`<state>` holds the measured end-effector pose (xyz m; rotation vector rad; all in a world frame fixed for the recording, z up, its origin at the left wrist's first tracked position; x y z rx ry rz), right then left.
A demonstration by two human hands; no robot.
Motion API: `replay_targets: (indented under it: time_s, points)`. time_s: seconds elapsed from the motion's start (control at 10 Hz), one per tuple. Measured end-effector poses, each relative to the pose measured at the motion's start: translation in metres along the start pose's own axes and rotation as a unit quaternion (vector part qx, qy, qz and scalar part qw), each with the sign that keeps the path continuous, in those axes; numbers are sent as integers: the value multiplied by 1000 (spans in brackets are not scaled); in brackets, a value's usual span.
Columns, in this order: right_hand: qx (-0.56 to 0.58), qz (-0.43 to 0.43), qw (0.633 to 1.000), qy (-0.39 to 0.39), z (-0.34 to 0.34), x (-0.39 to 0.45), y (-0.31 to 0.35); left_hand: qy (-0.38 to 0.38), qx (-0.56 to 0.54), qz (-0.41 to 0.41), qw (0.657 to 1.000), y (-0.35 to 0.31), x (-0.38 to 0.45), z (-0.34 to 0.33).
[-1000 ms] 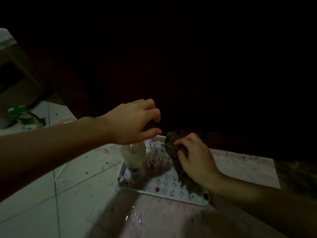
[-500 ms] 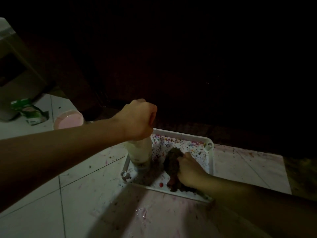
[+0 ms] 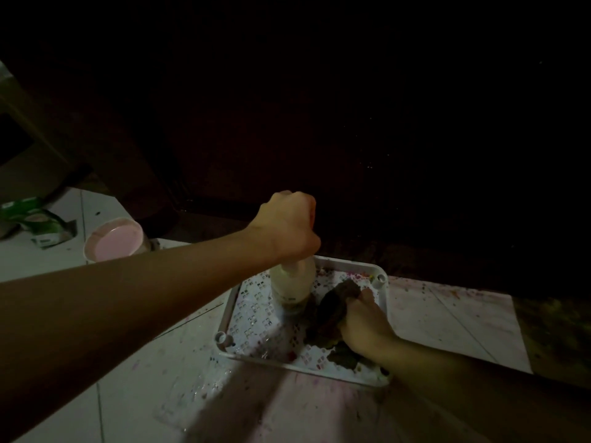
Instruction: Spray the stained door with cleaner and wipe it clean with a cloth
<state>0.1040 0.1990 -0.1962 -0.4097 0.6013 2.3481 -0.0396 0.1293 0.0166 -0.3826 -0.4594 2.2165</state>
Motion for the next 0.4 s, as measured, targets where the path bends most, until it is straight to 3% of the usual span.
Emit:
replay_targets:
  time_s: [0.2,0.3,0.4]
  points:
    - [13,20,1000,-3,18,-15,10,20,-4,14,1000,2,7,-2]
    - [-35,25,999,1,29,-25,16,0,-42,22,999,10,7,6]
    - [-70,42,997,-18,39,-35,17,-79,-110,30,990,28,-1,25]
Point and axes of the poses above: each hand's wrist, its own x-axis towards the middle knuckle, its own z-axis out of the back of the hand, y = z × x, the point moved 8 cm from there along x, towards the middle knuckle
